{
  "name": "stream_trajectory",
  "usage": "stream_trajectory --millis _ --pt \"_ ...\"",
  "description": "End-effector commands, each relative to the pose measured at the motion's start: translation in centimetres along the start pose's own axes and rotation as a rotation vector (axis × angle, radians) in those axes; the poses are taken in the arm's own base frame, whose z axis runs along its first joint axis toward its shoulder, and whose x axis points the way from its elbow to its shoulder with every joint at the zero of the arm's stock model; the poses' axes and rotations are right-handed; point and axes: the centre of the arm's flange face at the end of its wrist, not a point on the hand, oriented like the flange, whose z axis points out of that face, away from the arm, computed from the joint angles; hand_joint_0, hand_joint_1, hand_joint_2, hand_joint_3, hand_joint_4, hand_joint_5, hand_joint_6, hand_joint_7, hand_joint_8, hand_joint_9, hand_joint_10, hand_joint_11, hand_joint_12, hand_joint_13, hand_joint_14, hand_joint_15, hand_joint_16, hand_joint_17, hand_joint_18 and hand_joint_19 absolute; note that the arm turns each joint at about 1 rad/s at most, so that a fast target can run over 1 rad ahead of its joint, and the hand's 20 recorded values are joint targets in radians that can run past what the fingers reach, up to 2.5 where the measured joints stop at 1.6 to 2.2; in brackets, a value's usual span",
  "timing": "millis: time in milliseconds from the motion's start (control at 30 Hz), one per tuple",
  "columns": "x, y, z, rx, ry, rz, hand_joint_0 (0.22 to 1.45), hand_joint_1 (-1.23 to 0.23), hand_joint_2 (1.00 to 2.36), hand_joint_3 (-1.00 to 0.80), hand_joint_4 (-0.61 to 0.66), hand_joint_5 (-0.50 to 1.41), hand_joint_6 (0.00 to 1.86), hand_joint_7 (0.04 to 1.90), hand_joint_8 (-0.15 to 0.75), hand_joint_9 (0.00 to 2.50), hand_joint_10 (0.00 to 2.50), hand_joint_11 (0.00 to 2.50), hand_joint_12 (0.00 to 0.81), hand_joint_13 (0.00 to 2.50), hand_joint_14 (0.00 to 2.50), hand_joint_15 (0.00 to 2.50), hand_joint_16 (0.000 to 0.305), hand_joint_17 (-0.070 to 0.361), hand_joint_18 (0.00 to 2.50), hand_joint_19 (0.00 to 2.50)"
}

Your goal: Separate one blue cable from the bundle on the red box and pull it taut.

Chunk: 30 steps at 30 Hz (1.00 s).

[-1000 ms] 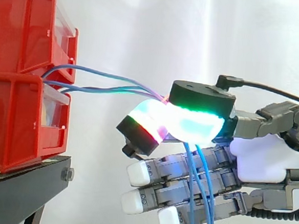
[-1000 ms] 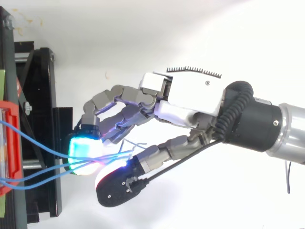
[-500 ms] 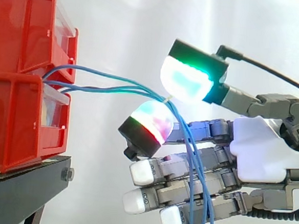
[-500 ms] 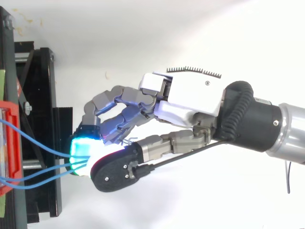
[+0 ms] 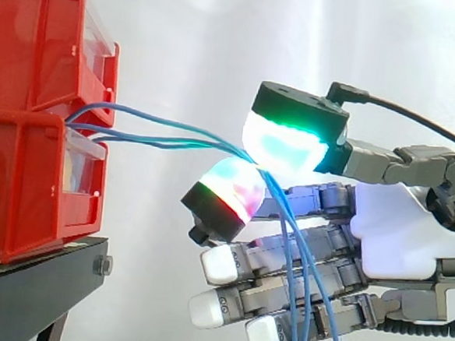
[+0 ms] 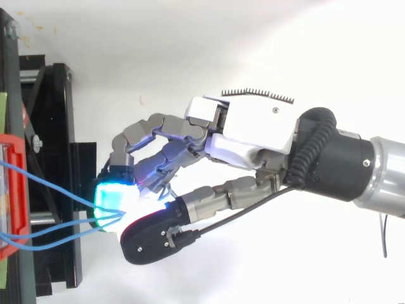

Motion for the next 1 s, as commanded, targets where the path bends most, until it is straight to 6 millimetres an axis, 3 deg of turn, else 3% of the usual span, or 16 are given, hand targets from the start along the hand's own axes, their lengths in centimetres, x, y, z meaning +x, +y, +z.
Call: stream_trajectory --millis 0,267,333,500,767,867,967 --pt "-0.12 0.0 0.01 0.001 -0.002 -0.001 0.74 -0.93 1.02 -0.23 -0.15 -0.2 0.9 0.96 0.259 0.77 0.01 0.5 0.303 0.66 0.01 0.28 0.038 0.086 0.71 0.38" --pt "-0.34 0.03 0.06 0.001 -0.005 0.0 0.79 -0.92 1.0 -0.5 -0.06 -0.2 0.89 0.95 0.253 0.77 0.01 0.49 0.297 0.67 0.01 0.28 0.037 0.083 0.73 0.38" --pt "-0.34 0.03 0.06 0.001 -0.005 0.0 0.72 -0.92 1.0 -0.5 -0.02 -0.2 0.89 0.96 0.259 0.78 0.01 0.51 0.299 0.67 0.01 0.29 0.037 0.083 0.74 0.39" --pt "-0.37 0.0 0.02 0.005 -0.005 -0.003 0.55 -0.72 1.0 -0.5 0.02 -0.18 0.88 0.96 0.292 0.82 0.01 0.5 0.315 0.69 0.01 0.31 0.04 0.089 0.73 0.45" --pt "-0.41 -0.05 -0.03 0.01 -0.006 -0.005 0.42 -0.56 1.0 -0.5 0.08 -0.16 0.87 0.97 0.345 0.88 0.01 0.5 0.37 0.73 0.01 0.33 0.051 0.116 0.79 0.44" --pt "-0.41 -0.05 -0.03 0.01 -0.006 -0.005 0.42 -0.58 1.0 -0.5 0.08 -0.16 0.87 0.97 0.349 0.88 0.01 0.51 0.373 0.73 0.01 0.33 0.052 0.117 0.79 0.44" --pt "-0.41 -0.05 -0.03 0.01 -0.006 -0.005 0.53 -0.65 1.0 -0.5 0.05 -0.16 0.86 1.04 0.311 0.87 0.01 0.51 0.33 0.7 0.01 0.34 0.043 0.097 0.71 0.5"
